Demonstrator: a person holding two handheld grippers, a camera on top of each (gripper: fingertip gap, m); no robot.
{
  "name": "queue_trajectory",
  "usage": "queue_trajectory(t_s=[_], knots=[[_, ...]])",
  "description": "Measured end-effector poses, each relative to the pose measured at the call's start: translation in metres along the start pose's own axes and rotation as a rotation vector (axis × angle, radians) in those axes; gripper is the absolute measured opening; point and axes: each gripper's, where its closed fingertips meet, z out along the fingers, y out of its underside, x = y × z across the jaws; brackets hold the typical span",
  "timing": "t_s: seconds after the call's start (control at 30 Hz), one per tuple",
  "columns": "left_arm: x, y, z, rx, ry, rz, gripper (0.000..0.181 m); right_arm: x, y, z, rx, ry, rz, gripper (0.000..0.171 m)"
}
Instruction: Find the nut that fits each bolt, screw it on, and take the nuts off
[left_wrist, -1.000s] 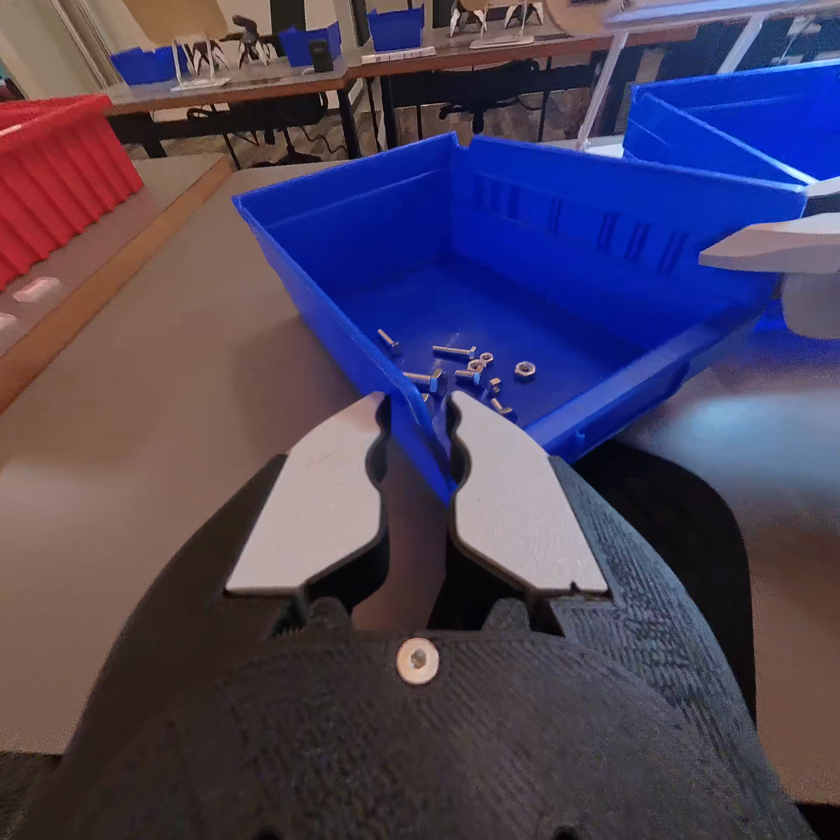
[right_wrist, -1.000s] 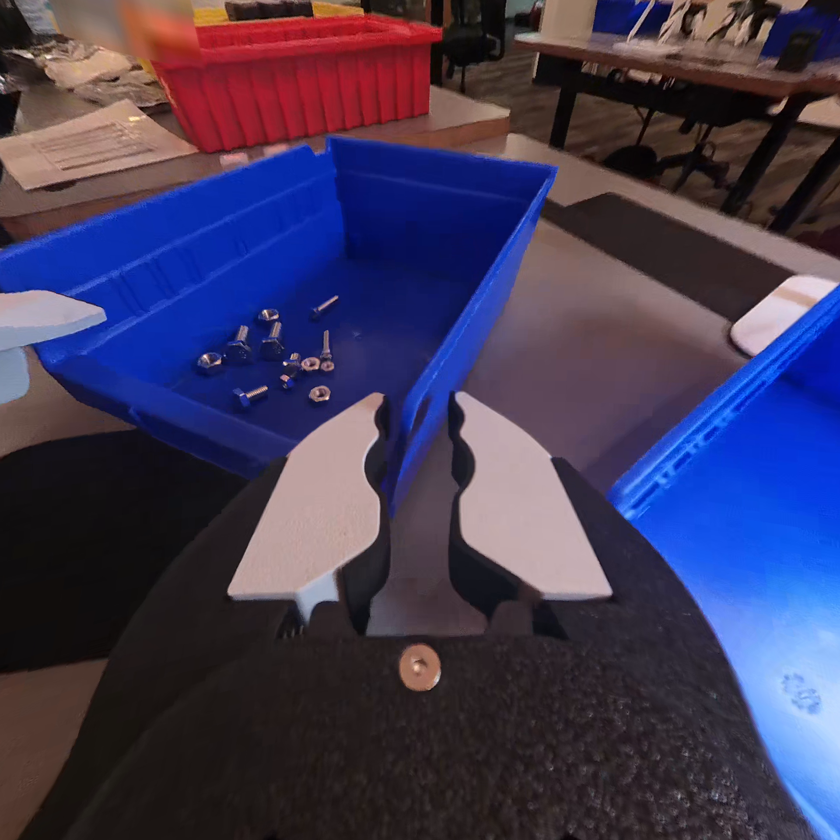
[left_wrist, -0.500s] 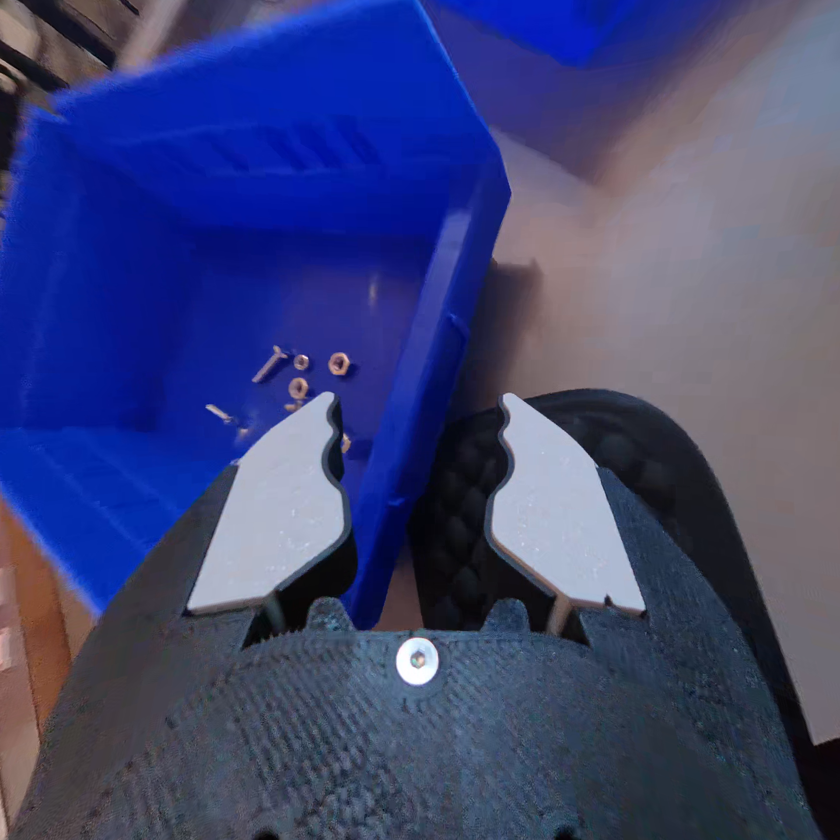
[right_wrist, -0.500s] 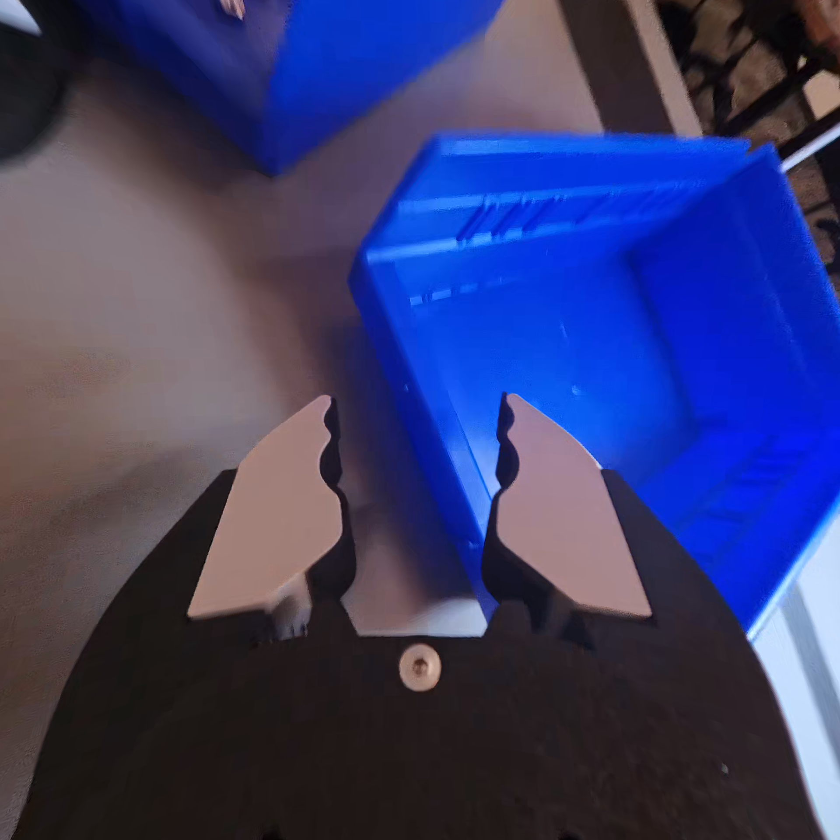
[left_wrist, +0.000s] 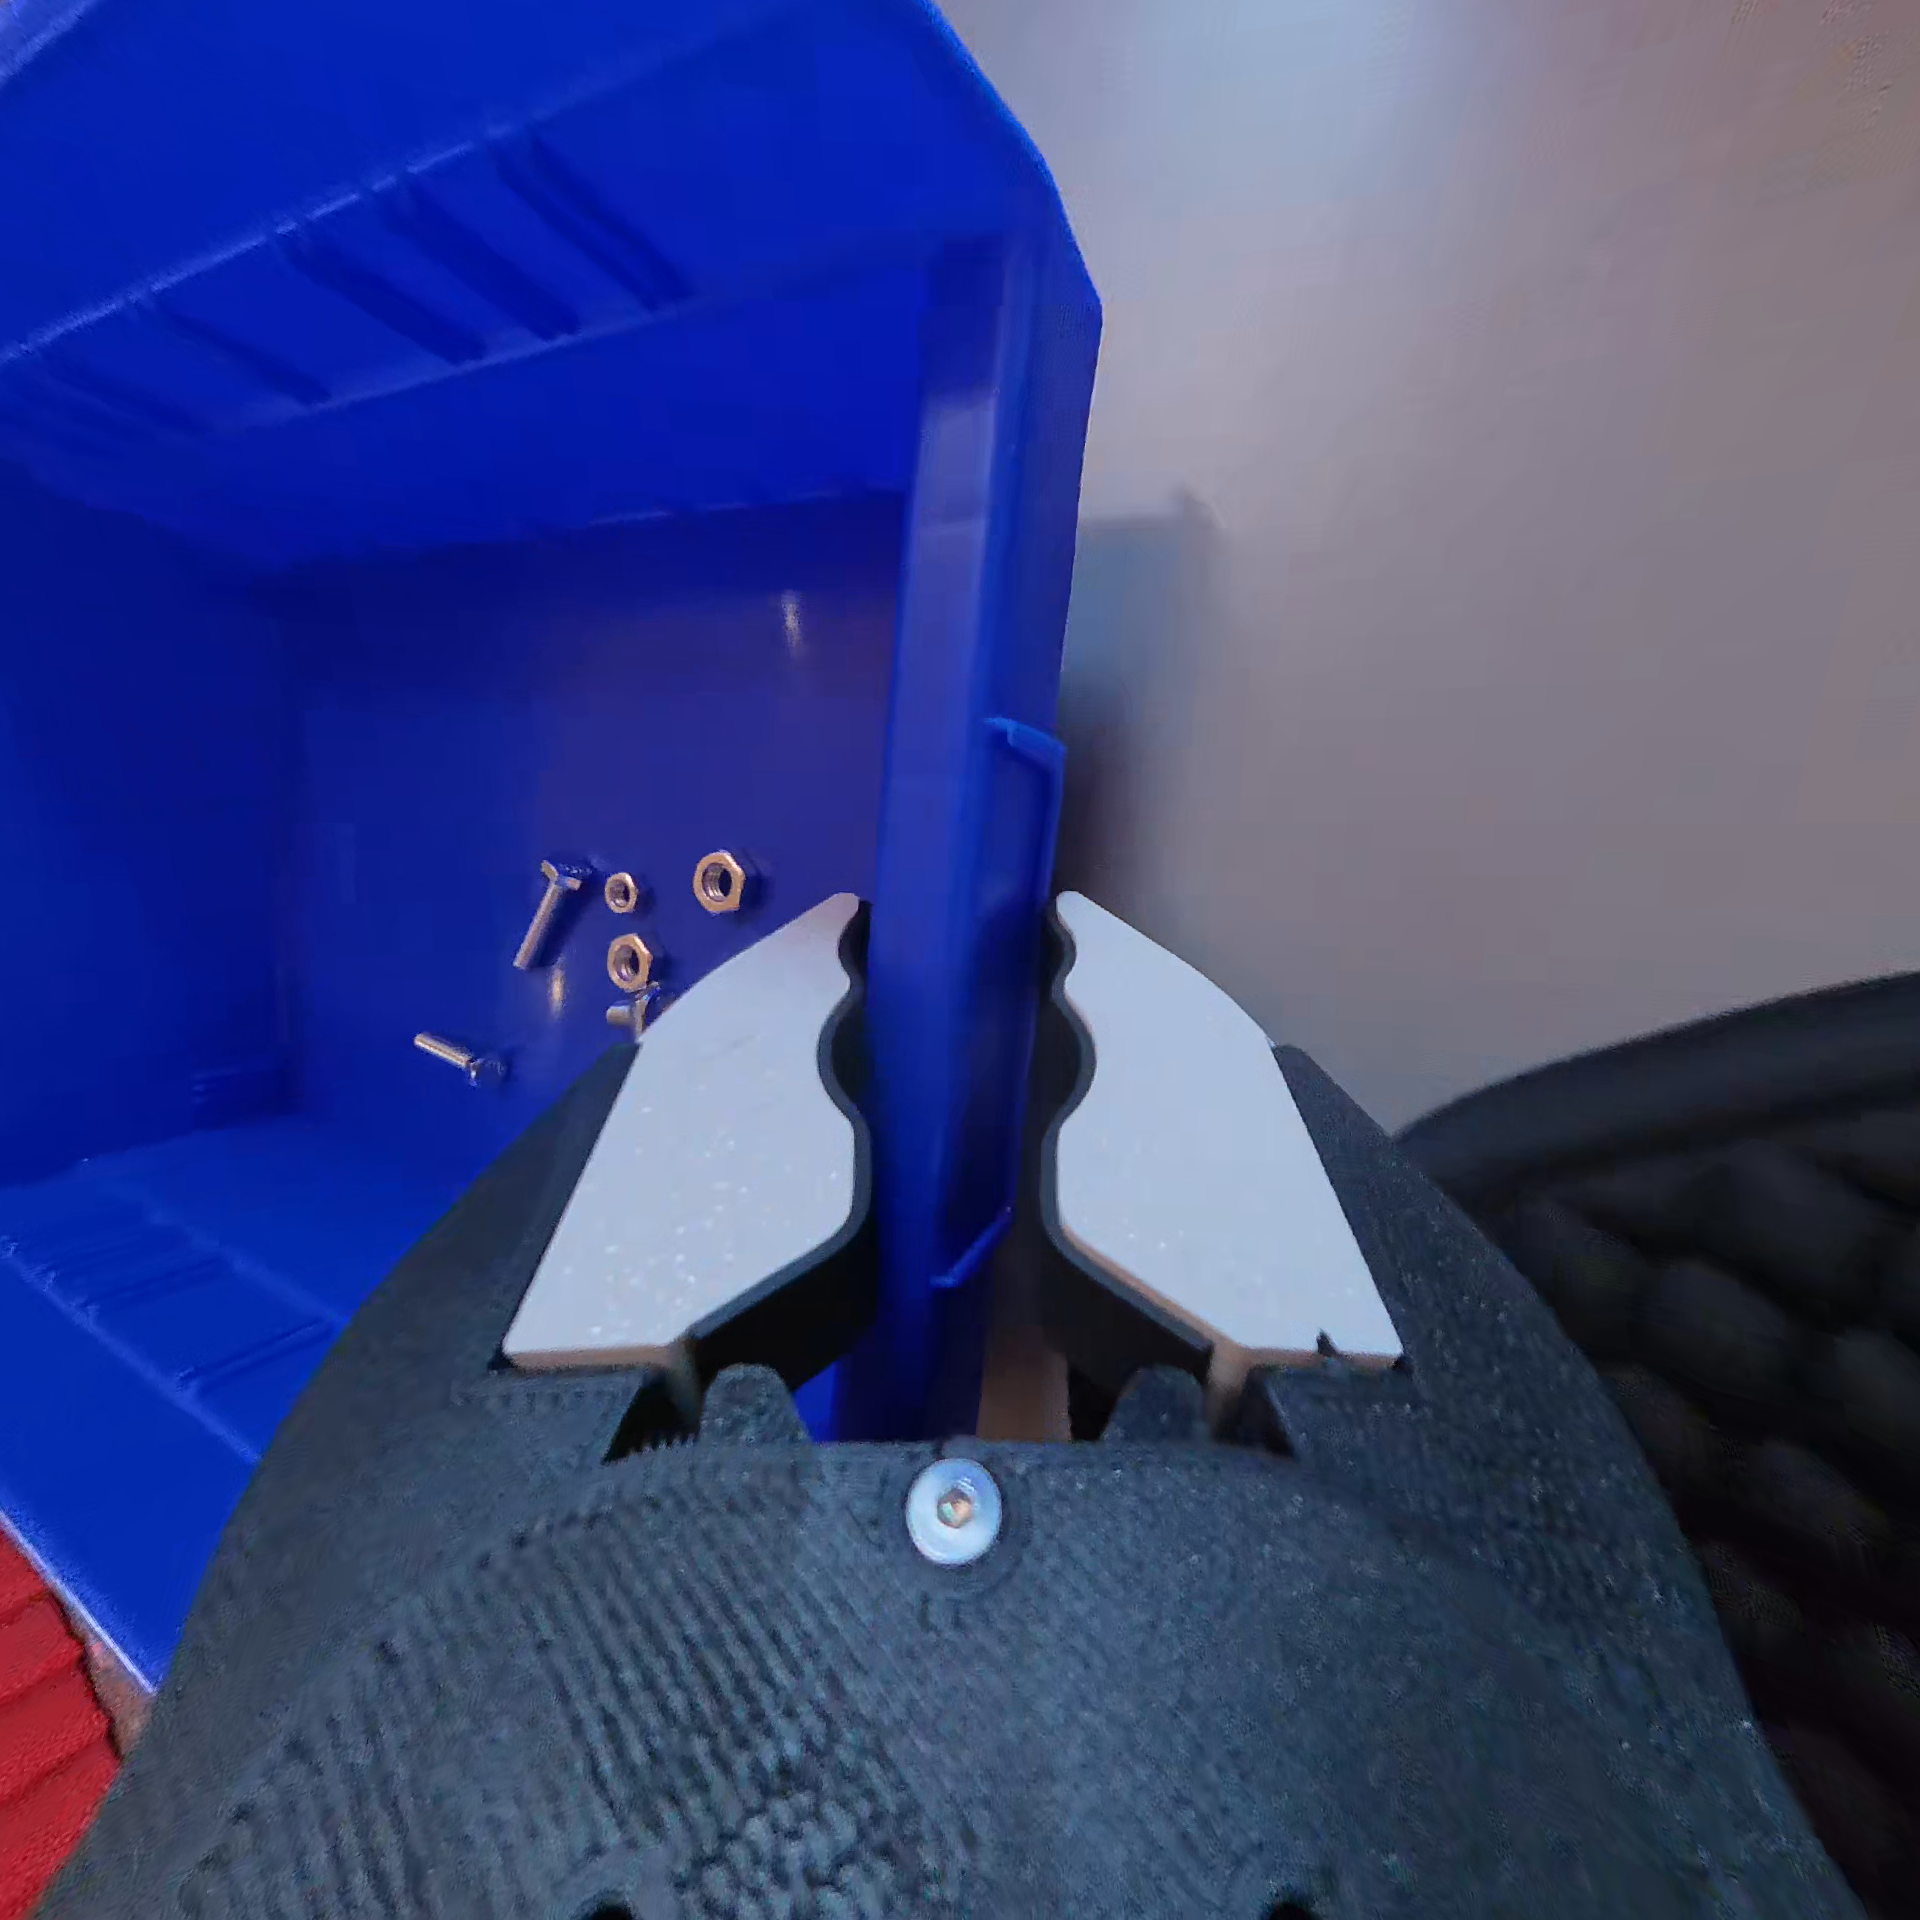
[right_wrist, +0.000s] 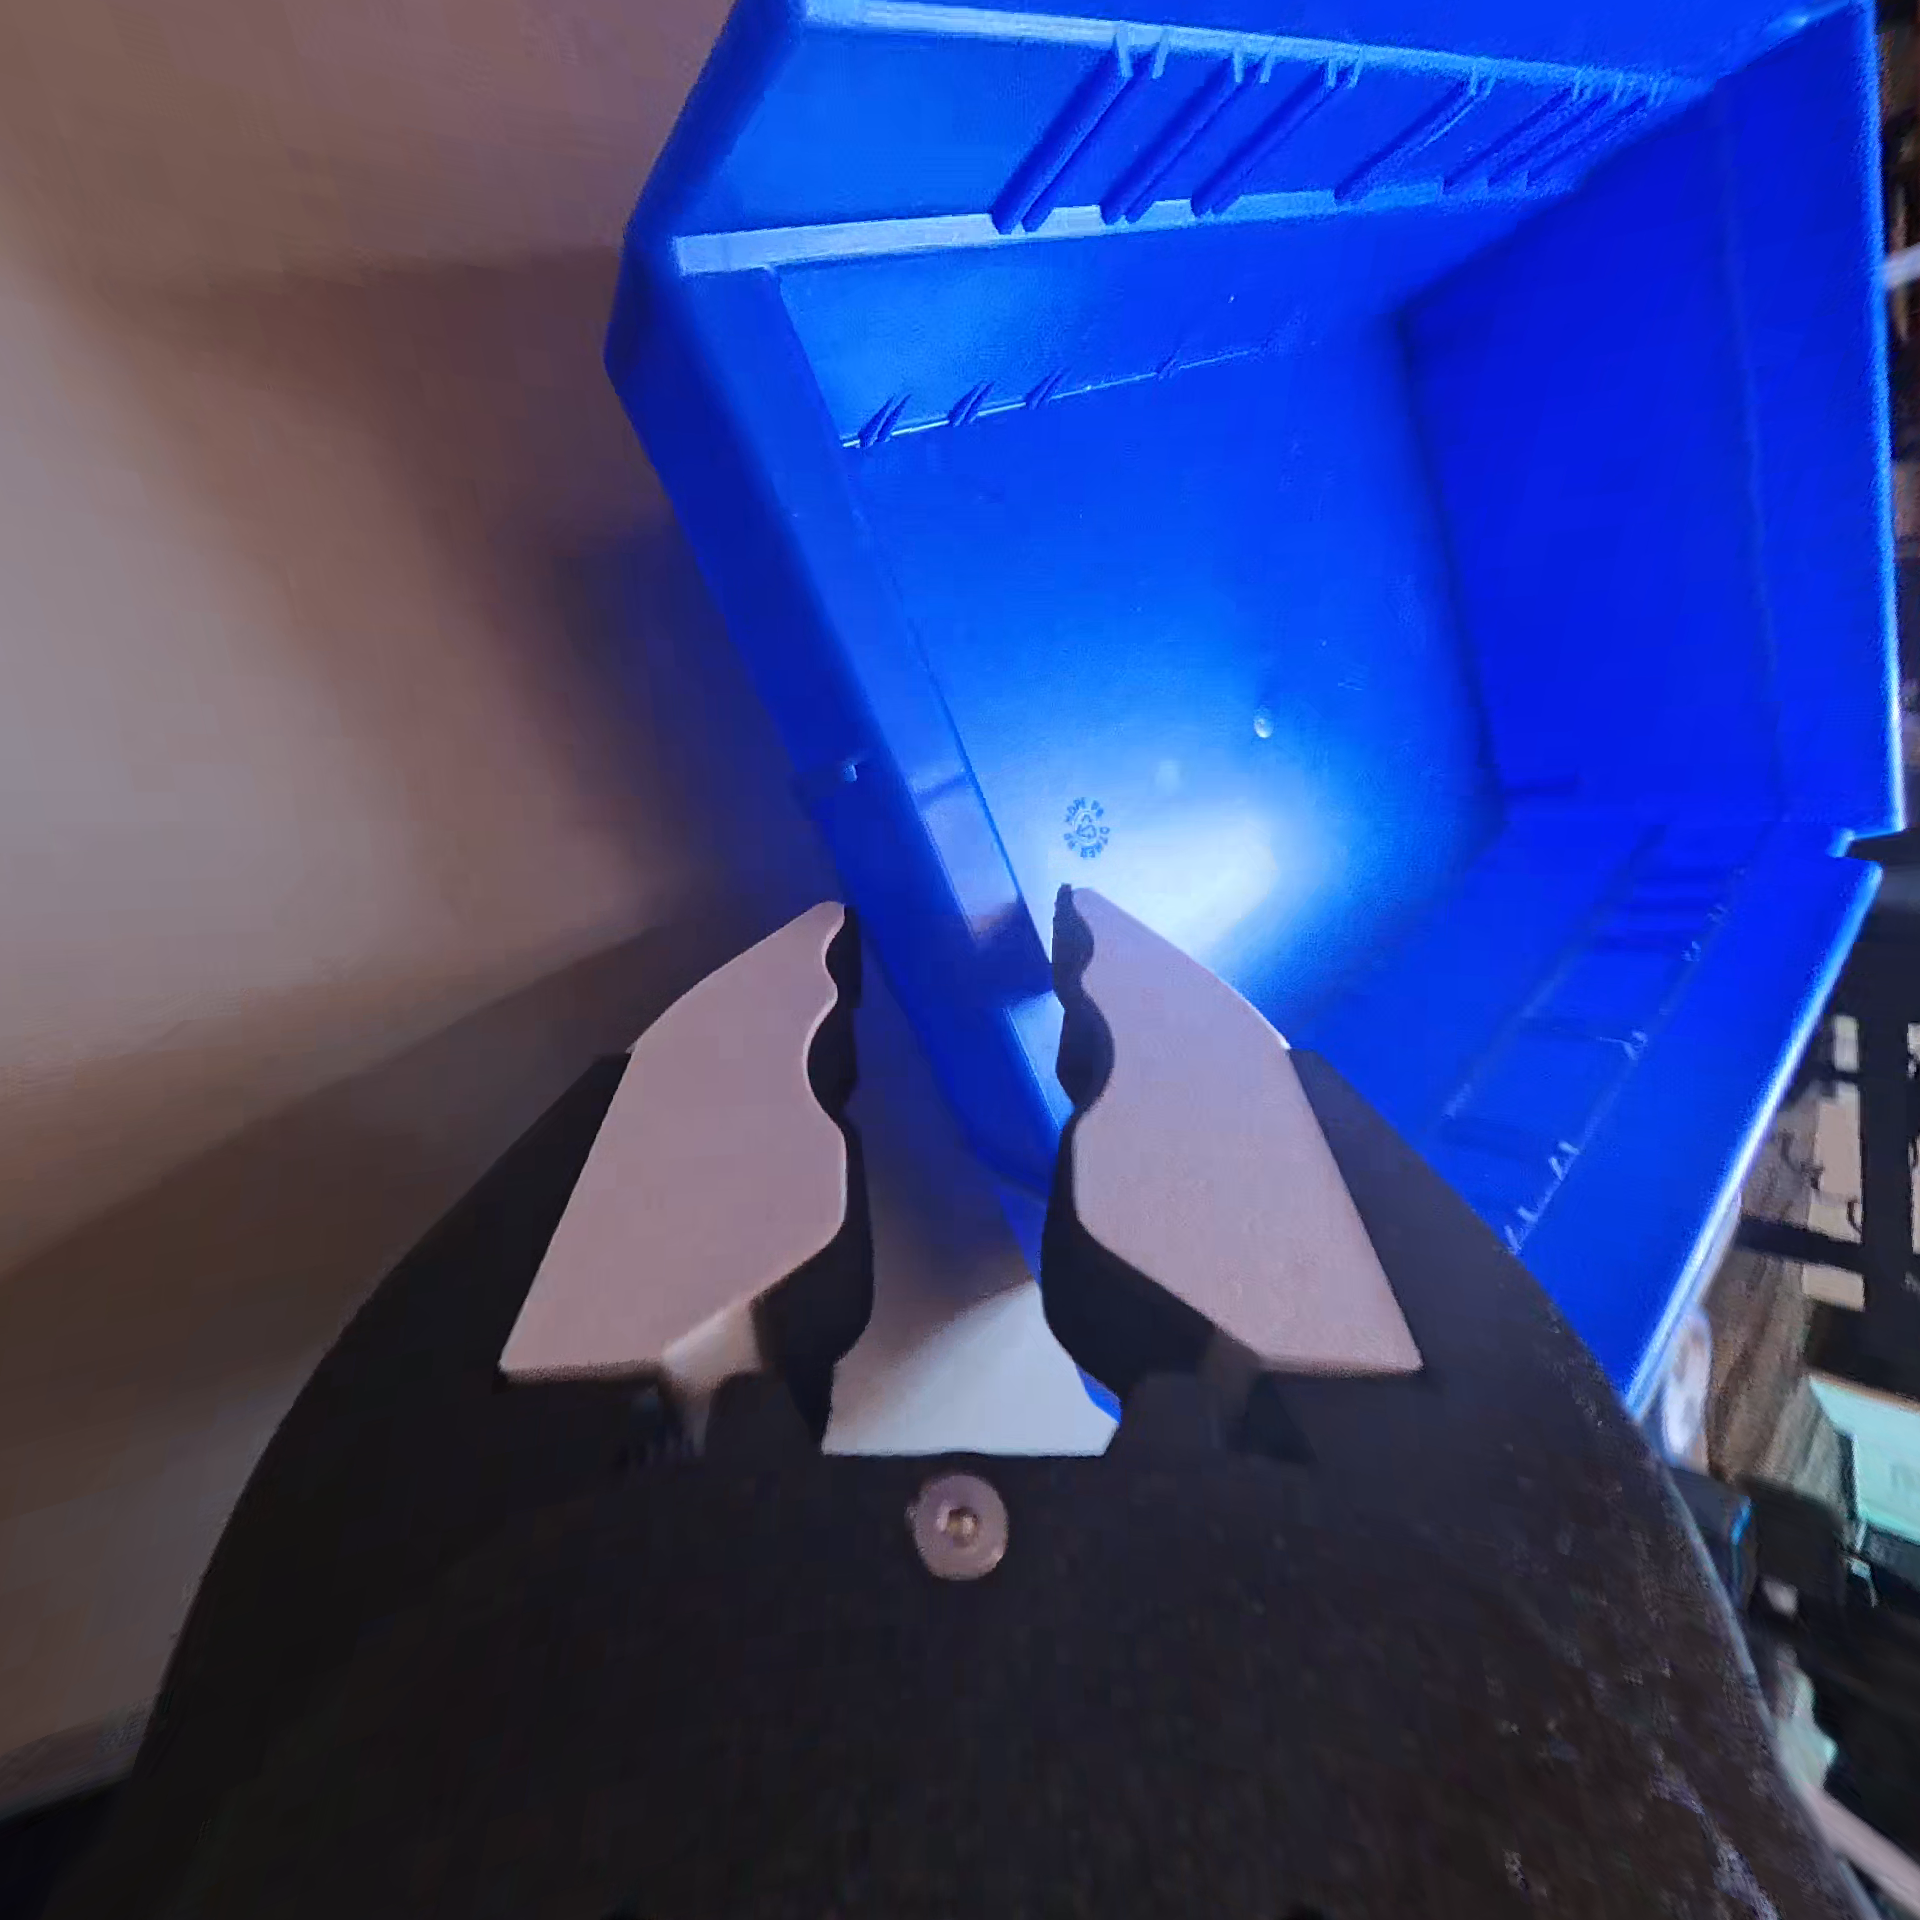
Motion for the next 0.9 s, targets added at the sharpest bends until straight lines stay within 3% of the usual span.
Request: queue_trajectory(t_s=[0.17, 0.37, 0.67, 0.77, 0.83, 0.9], knots=[[-0.036, -0.005, 0.023, -0.001, 0.004, -0.023, 0.031, 0.027, 0.062, -0.017, -0.057, 0.127, 0.073, 0.034], [-0.07, -0.01, 0.045, -0.004, -0.021, -0.047, 0.032, 0.093, 0.108, 0.004, -0.051, 0.265, 0.081, 0.032], [-0.074, -0.011, 0.047, 0.019, -0.017, -0.066, 0.033, 0.146, 0.117, 0.036, 0.011, 0.272, 0.067, 0.033], [-0.079, -0.03, 0.025, 0.208, -0.1, -0.207, 0.041, 0.144, 0.097, 0.01, 0.156, 0.321, 0.236, 0.042], [-0.072, -0.053, -0.004, 0.425, -0.095, -0.385, 0.036, 0.137, 0.084, -0.021, 0.279, 0.337, 0.405, 0.044], [-0.069, -0.06, -0.034, 0.529, -0.16, -0.513, 0.031, 0.129, 0.08, -0.051, 0.362, 0.364, 0.587, 0.044]])
